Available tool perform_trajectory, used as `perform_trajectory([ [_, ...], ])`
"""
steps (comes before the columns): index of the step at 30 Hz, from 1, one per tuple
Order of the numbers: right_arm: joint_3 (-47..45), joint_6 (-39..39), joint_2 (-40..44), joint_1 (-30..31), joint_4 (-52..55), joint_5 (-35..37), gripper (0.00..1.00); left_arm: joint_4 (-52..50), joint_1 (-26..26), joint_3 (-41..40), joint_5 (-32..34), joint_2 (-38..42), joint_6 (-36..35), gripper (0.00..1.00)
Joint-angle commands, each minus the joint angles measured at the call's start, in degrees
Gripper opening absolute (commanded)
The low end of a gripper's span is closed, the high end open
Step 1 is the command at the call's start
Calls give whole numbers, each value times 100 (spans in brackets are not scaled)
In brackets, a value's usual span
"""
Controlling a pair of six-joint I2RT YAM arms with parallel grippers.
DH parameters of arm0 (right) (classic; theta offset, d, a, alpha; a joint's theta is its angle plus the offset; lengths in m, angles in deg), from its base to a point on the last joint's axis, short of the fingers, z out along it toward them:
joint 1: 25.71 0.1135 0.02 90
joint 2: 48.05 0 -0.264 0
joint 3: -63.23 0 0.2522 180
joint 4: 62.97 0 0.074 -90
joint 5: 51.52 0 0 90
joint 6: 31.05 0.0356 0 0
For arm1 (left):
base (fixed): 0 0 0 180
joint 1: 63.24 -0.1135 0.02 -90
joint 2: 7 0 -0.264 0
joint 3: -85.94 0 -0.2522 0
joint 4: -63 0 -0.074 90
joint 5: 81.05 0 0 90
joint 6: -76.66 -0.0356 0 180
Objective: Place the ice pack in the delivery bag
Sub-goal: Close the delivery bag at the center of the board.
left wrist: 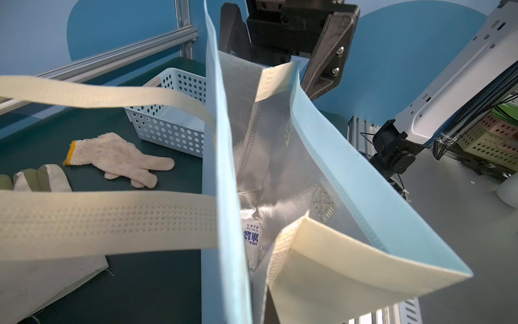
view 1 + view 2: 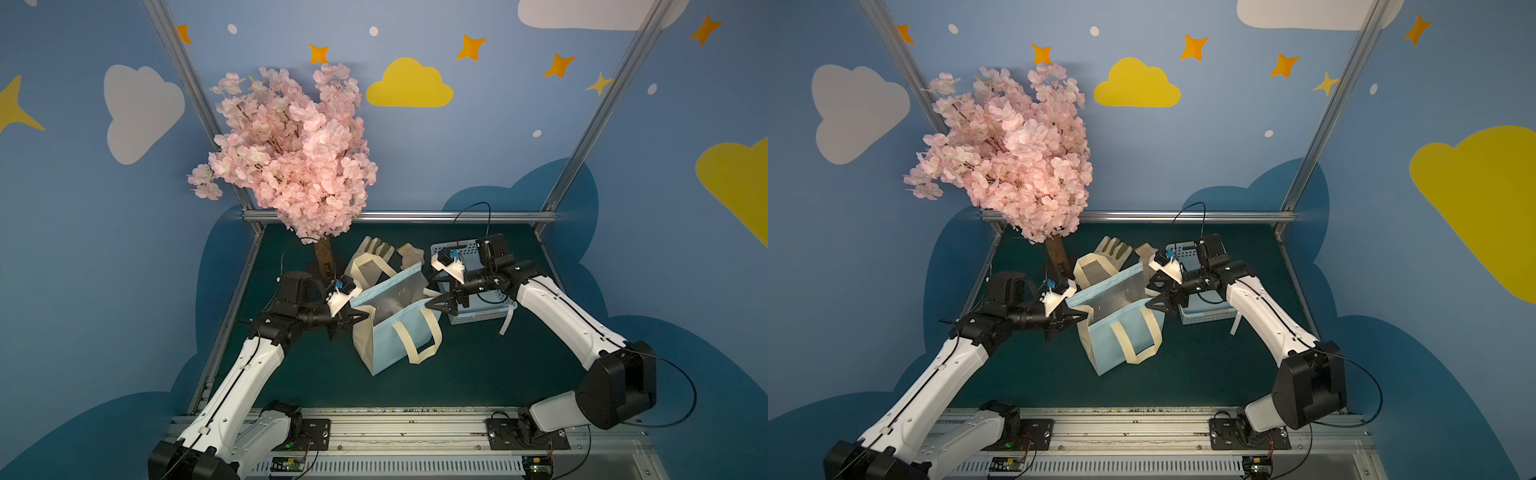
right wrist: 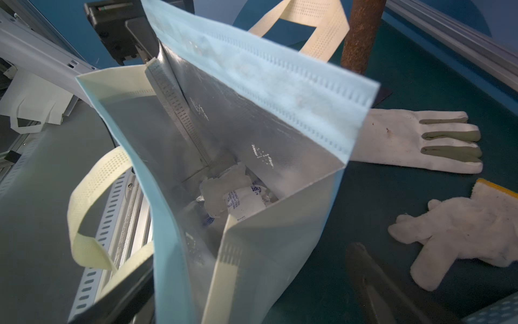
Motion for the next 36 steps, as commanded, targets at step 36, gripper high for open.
perform_trajectory([
  [36, 1431, -883, -1673, 261, 369, -1305, 62, 305, -73, 428, -215, -816, -363, 6],
])
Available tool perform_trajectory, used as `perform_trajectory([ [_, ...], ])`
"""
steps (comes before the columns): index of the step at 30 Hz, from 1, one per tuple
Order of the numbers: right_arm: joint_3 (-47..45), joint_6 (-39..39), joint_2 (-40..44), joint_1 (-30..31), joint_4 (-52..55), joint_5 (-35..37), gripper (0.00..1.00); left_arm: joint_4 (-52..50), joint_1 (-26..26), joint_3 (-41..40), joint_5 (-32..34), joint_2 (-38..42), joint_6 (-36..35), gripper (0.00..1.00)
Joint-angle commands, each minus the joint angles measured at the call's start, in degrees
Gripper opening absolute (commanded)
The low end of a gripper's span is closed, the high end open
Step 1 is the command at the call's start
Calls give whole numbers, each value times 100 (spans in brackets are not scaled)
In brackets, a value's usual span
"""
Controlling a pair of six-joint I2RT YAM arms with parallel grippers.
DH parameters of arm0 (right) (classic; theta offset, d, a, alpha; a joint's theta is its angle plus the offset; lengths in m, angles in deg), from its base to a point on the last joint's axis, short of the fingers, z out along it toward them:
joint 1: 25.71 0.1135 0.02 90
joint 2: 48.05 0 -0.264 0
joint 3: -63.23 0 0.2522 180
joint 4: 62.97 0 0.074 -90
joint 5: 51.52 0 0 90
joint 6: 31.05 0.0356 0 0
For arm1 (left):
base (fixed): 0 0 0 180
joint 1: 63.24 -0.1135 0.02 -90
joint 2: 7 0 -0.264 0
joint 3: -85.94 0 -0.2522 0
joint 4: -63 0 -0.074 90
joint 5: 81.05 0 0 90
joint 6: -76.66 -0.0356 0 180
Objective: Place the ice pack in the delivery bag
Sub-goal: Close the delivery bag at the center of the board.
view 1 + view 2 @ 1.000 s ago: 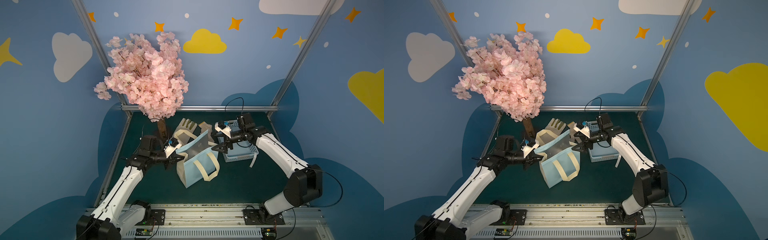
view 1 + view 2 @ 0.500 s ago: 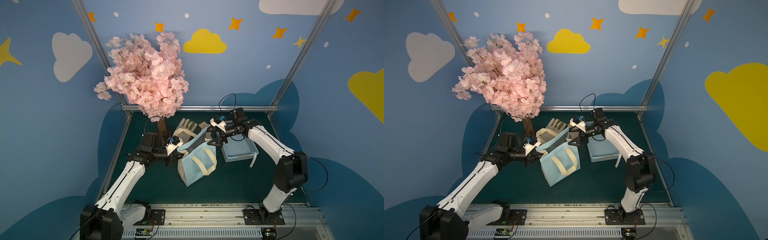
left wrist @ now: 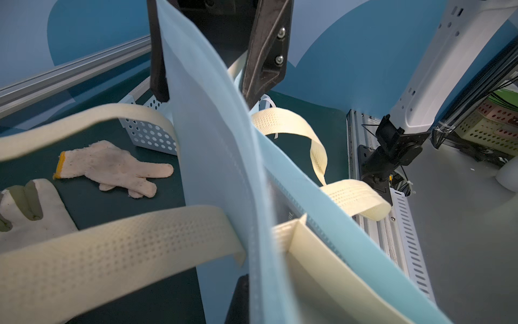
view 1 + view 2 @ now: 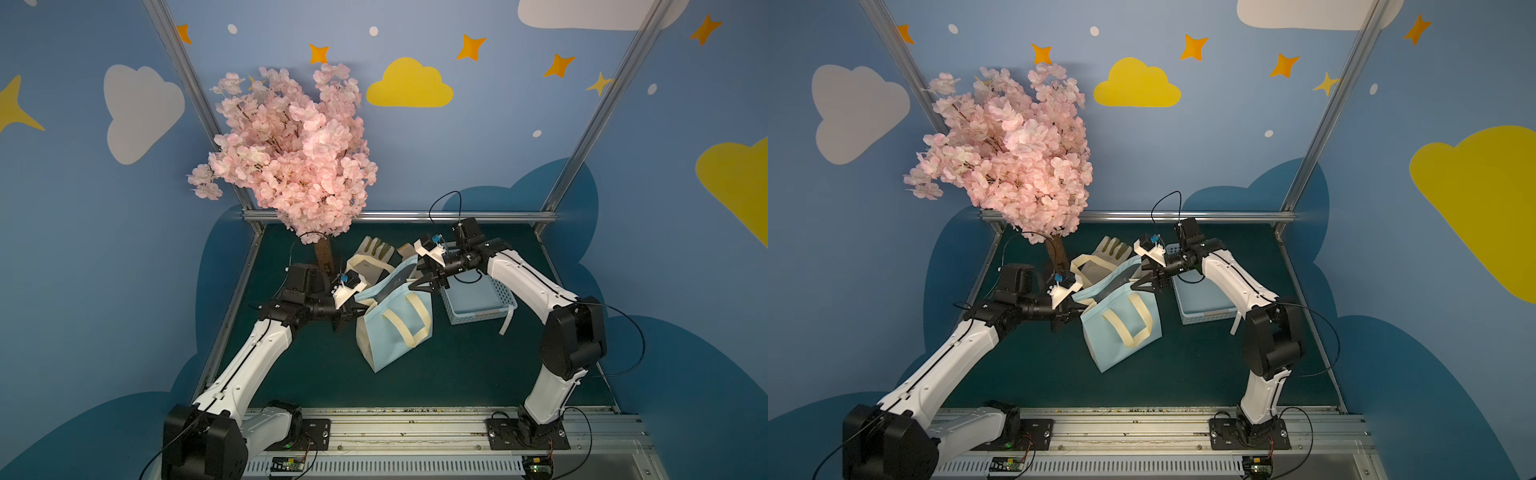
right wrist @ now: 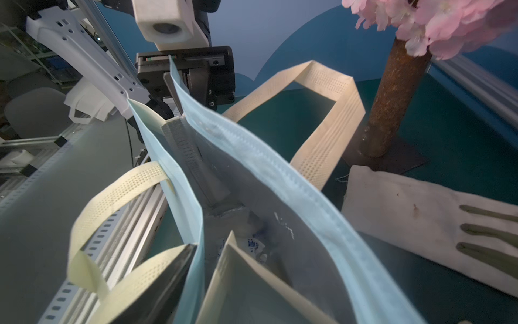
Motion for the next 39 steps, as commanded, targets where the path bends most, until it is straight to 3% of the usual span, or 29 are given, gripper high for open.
perform_trajectory([
  [1, -127, -39, 179, 8, 210, -67, 56, 5, -34, 186, 57, 26, 152, 11],
  [5, -255, -46, 312, -68, 213, 73, 41, -92, -109, 101, 95, 296, 389, 28],
  [12, -379, -88, 500, -110, 231, 298, 10, -870, -235, -101, 341, 1290, 772, 68],
  [16, -367, -81, 537, -114, 232, 417, 2, -1030, -232, -388, 589, 2020, 1270, 80],
  [20, -357, -55, 554, -101, 205, 497, 0, -642, 256, -798, 934, 2581, 2087, 77],
  [25, -387, -5, 589, -91, 170, 575, 0, 91, 1656, -1159, 2690, 2720, 2554, 80],
  [29, -415, 22, 608, -91, 137, 614, 0, 715, 2242, -1170, 3523, 2342, 2563, 81],
  [32, -405, 29, 608, -91, 119, 622, 0, 1054, 2470, -1142, 3966, 2048, 2487, 79],
  [39, -374, 45, 581, -82, 81, 614, 0, 1720, 2473, -1230, 4636, 1738, 2490, 76],
])
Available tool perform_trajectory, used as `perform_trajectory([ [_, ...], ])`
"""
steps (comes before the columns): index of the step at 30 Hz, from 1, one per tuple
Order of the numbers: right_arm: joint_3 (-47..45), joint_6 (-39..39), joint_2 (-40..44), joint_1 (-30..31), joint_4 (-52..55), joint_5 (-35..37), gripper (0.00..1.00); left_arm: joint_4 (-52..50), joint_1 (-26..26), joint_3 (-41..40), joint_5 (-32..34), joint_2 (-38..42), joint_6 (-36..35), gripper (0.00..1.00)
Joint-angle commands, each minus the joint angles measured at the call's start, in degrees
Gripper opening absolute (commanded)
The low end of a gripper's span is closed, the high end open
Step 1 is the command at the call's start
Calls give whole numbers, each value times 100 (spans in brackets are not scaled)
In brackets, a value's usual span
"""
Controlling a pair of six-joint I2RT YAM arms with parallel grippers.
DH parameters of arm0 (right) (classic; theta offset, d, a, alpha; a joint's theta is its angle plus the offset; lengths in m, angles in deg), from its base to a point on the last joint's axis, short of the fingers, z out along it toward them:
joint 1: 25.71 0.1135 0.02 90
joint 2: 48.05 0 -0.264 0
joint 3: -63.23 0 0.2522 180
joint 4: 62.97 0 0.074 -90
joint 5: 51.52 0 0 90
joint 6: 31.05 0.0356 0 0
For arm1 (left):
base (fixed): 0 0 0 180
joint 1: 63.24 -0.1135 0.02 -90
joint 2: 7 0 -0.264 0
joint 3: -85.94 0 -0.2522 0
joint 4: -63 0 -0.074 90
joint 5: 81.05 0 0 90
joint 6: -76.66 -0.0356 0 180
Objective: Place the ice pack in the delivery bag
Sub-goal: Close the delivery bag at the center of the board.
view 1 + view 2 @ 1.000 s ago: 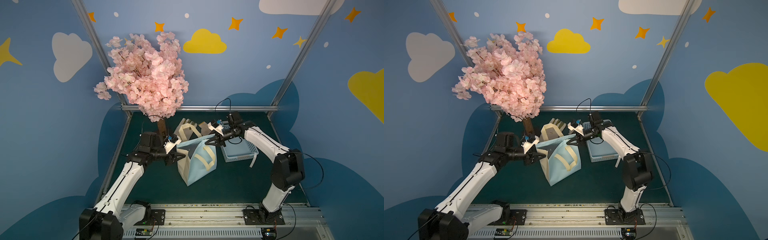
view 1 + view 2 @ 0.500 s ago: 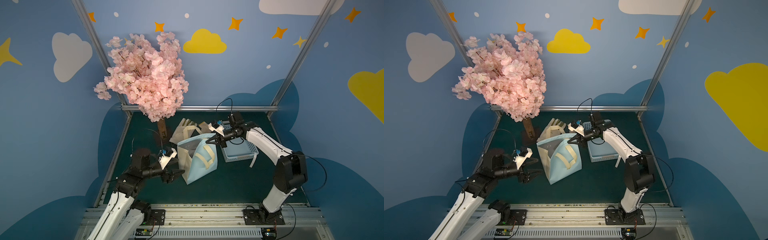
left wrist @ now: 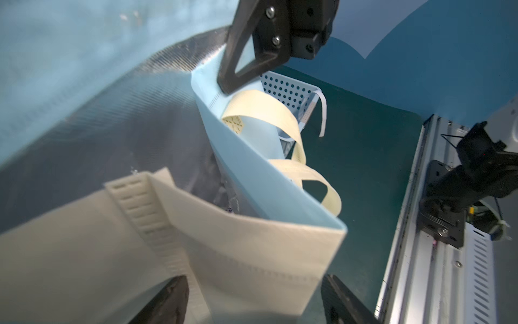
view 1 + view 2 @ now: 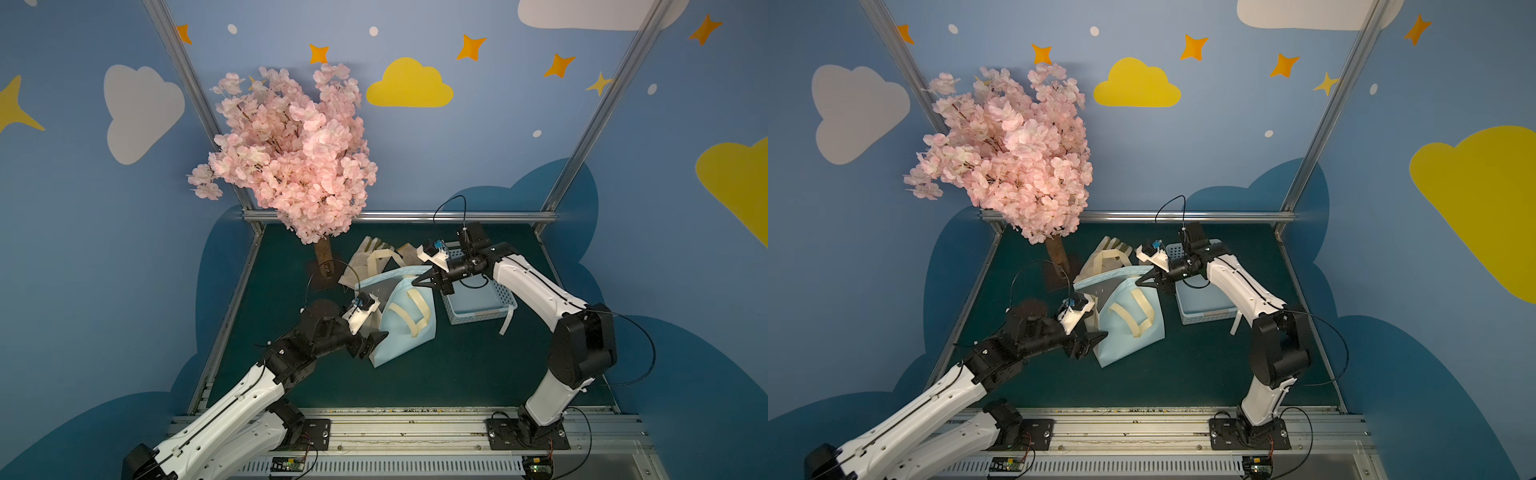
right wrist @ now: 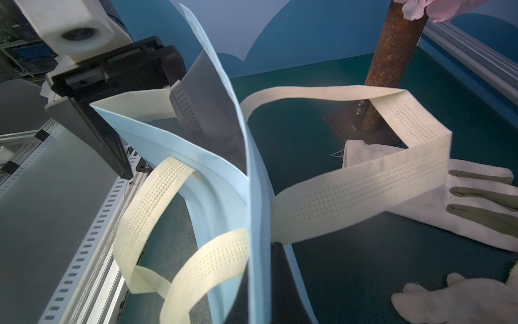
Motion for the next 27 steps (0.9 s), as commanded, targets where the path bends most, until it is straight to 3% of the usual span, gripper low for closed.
perform_trajectory([
  [1, -13, 41, 183, -32, -41, 61, 0, 674, 3, -29, 702, -76, 59, 74],
  [4, -11, 53, 175, -27, -54, 75, 0, 866, -211, -125, 835, -62, 51, 73],
  [10, 11, 40, 175, -23, -54, 75, 0, 818, -998, -256, 273, 124, 47, 77],
  [17, 67, 12, 123, 5, 6, 64, 0, 1263, -1833, -337, -1164, -131, -63, 91],
  [22, 112, 18, 86, 39, 10, 116, 0, 1677, -2284, -255, -2166, -542, -159, 92],
  [27, 147, 23, 61, 55, 24, 170, 0, 1764, -2563, -15, -2764, -994, -442, 89],
])
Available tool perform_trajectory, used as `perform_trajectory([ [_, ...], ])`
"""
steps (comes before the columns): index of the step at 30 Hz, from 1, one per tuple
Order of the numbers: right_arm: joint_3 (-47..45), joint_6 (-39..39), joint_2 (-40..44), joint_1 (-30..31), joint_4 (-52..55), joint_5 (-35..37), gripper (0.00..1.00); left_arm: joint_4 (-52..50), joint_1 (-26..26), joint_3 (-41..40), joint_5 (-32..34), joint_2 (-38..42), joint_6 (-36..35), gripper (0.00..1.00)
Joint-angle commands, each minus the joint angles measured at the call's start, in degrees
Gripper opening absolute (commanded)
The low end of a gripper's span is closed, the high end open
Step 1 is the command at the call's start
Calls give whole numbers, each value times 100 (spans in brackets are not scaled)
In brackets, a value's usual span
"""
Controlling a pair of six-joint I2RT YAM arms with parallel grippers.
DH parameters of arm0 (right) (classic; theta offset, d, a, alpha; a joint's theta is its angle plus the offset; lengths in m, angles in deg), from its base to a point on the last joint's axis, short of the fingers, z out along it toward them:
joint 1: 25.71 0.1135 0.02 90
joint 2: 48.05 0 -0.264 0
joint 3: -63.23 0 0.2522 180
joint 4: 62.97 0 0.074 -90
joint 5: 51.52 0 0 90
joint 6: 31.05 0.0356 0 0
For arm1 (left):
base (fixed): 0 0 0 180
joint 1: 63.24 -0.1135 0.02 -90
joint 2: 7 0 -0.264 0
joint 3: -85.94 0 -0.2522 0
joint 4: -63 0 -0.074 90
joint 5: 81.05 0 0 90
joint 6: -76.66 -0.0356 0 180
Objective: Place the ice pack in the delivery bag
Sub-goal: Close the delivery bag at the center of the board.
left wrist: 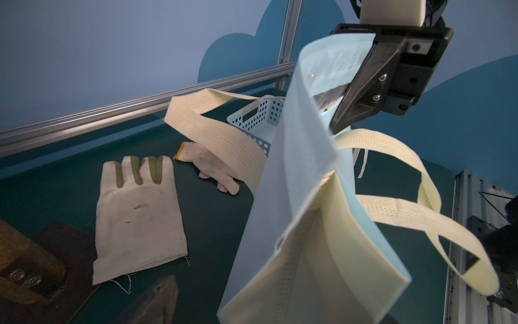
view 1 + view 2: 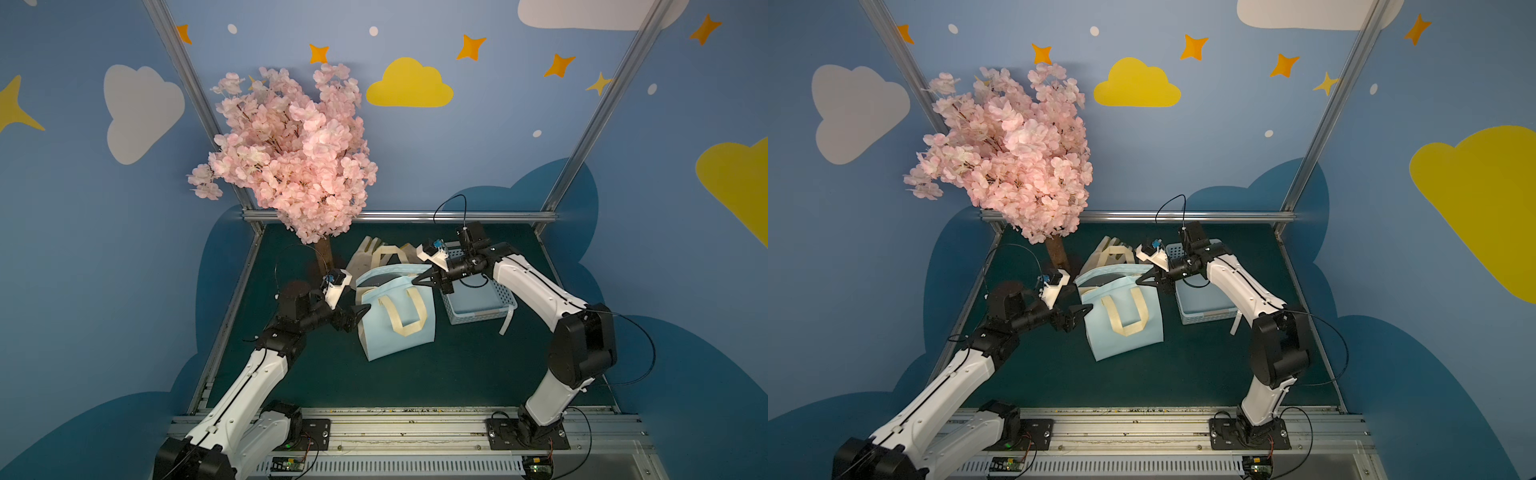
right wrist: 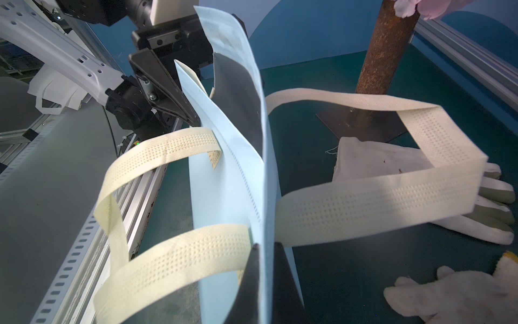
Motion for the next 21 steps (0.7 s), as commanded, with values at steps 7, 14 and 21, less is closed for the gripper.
perform_trajectory([
  [7, 184, -7, 51, 48, 104, 91, 0, 290, -379, 624, -1402, -755, -458, 77],
  [14, 182, 37, 52, 45, 99, 127, 1, 358, -379, 995, -2075, -1327, -570, 49],
  [21, 181, 101, 152, -16, 99, 157, 31, 0, -379, 1302, -2380, -1678, -906, 16],
])
